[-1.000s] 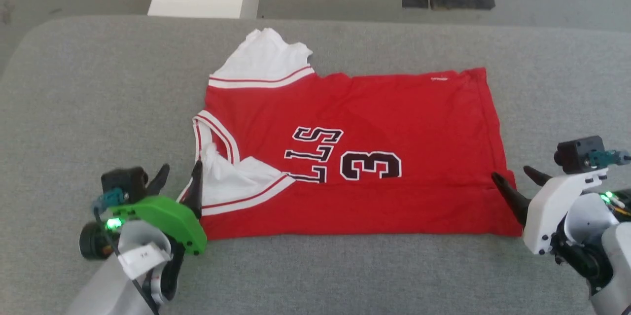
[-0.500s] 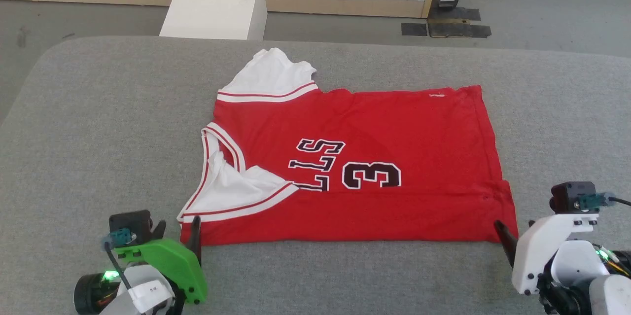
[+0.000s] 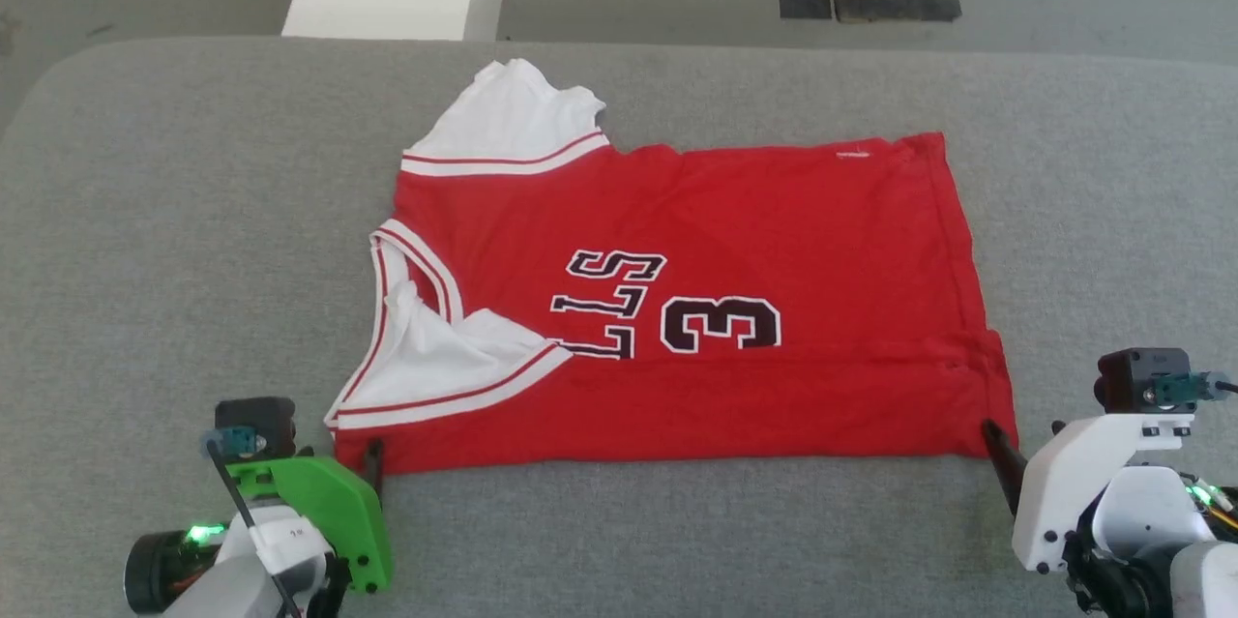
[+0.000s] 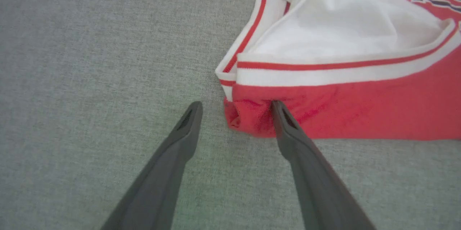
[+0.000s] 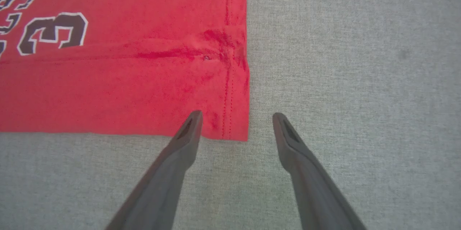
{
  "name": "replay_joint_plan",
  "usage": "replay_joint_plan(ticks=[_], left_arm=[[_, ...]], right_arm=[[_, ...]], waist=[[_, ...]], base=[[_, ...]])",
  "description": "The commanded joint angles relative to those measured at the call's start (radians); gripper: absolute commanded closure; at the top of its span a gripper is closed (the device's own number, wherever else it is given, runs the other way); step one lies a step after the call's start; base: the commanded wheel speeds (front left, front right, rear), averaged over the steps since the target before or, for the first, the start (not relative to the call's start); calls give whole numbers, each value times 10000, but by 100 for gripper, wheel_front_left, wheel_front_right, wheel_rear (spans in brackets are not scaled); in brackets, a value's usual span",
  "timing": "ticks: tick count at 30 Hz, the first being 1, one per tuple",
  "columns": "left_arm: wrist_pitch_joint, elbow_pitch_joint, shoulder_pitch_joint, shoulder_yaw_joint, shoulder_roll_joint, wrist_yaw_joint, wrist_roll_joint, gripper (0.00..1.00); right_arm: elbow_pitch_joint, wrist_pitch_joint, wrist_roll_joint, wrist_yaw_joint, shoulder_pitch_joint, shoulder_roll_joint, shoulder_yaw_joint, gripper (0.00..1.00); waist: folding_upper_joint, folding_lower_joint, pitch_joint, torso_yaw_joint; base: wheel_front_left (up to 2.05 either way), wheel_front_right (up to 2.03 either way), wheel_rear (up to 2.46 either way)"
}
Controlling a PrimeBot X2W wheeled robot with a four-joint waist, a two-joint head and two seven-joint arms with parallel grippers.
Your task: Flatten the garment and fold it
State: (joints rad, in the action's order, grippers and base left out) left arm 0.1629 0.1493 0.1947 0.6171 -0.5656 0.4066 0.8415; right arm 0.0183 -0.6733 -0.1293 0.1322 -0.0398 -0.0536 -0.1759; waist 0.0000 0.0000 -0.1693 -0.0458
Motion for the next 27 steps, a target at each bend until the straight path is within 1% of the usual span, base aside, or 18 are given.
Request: replay_joint_plan(ticks=[1,6,7,8,11,16,21,23,26,27], left_arm=[[-9,148,266,-52,-33,-40,-10,0],[532,634,383,179,87,-160,156,0],[733,728,374,272,122,-197,215,59],[855,786,375,332,154,-237,261,100],[834,855,391,361,301,-335,345,100],[260,825,323,250,483,-503,362,100],[-317,255,221,115,521,-417,229,100],[-418,-43,187,121,498,-335,141,100],[-463,-468,131,136,421,-190,28,100],[-475,-616,121,143,380,-141,-22,100]], right_arm=[[114,-1,-82,-15,22,29,-6,0],[138,64,-140,-15,-55,31,12,0],[144,72,-147,-15,-76,31,9,0],[151,77,-146,-15,-91,31,0,0],[169,80,-129,-15,-136,32,-38,0],[82,20,-62,-15,-176,32,-126,0],[-307,-129,-92,-15,-270,33,-284,0],[-551,-193,-103,-15,-366,33,-293,0],[-868,-258,311,-15,-511,33,-251,0],[-1027,-266,288,-15,-588,33,-292,0]], waist=[[0,0,-323,161],[0,0,-586,243],[0,0,-619,247],[0,0,-640,241],[0,0,-622,186],[0,0,-391,2],[0,0,-231,-213],[0,0,-223,-277],[0,0,-280,-353],[0,0,-318,-379]], base=[[0,0,0],[0,0,0],[0,0,0],[0,0,0],[0,0,0],[0,0,0],[0,0,0],[0,0,0],[0,0,0],[0,0,0]])
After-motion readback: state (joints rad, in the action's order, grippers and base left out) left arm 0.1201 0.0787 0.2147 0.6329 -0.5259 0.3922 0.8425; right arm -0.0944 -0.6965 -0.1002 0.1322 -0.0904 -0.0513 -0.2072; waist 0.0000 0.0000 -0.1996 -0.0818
